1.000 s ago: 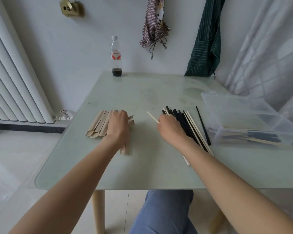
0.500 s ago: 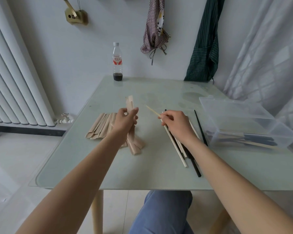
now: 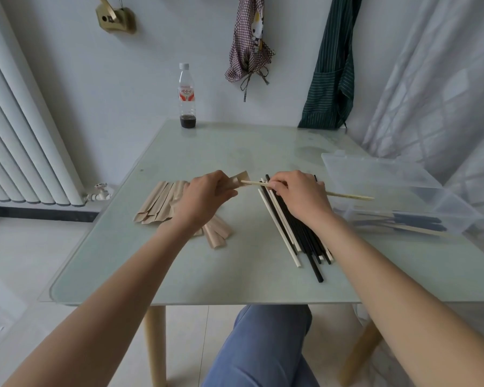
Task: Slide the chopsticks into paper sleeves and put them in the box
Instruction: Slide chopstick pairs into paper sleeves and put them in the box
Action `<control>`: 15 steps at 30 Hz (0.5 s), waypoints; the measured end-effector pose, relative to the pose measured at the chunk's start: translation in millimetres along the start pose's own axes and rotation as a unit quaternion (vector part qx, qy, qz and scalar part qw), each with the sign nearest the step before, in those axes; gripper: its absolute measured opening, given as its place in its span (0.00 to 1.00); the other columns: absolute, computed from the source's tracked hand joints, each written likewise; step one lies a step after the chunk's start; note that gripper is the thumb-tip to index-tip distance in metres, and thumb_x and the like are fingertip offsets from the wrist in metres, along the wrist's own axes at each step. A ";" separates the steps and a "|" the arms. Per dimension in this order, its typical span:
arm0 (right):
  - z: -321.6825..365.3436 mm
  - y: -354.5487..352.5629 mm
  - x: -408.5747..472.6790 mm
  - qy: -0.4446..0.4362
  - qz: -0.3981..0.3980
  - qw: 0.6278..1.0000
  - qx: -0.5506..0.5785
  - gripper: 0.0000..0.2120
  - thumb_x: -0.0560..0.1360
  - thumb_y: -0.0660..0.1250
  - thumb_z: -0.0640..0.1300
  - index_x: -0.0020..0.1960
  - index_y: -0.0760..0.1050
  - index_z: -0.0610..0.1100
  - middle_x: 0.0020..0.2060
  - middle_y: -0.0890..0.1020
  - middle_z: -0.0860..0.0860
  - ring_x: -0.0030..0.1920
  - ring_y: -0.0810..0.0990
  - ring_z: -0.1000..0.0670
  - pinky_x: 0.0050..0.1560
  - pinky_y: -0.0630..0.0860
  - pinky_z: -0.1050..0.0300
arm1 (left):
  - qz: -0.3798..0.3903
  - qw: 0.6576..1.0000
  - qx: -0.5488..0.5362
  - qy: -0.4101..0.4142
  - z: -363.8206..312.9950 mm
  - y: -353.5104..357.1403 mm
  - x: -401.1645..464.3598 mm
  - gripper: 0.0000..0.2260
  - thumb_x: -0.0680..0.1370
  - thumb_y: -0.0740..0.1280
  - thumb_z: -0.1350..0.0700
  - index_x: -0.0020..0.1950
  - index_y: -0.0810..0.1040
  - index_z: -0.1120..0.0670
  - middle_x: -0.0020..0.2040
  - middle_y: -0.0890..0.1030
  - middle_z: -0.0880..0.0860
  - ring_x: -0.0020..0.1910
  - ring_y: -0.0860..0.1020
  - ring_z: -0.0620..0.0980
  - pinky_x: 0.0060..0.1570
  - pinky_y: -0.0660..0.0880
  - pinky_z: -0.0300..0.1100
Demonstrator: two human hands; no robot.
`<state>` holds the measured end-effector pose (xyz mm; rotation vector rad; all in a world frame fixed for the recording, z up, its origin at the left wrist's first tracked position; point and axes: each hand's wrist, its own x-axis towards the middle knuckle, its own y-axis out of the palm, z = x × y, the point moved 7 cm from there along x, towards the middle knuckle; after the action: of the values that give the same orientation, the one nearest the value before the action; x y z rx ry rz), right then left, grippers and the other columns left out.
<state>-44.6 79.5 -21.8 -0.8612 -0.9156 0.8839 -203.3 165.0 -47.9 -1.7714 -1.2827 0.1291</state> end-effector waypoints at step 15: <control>12.9 -4.3 -2.3 -0.048 0.045 0.996 0.053 0.08 0.78 0.63 0.49 0.43 0.79 0.52 0.36 0.79 0.55 0.43 0.74 0.52 0.49 0.58 0.52 | 0.065 0.997 -0.036 0.027 -22.7 -4.0 -1.2 0.04 0.74 0.70 0.51 0.44 0.82 0.51 0.34 0.79 0.52 0.36 0.71 0.50 0.41 0.63 0.43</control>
<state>-56.0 78.8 -14.0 -0.7783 -0.9112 1.0501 -194.1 150.5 -32.4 -1.9076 -1.1465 0.1085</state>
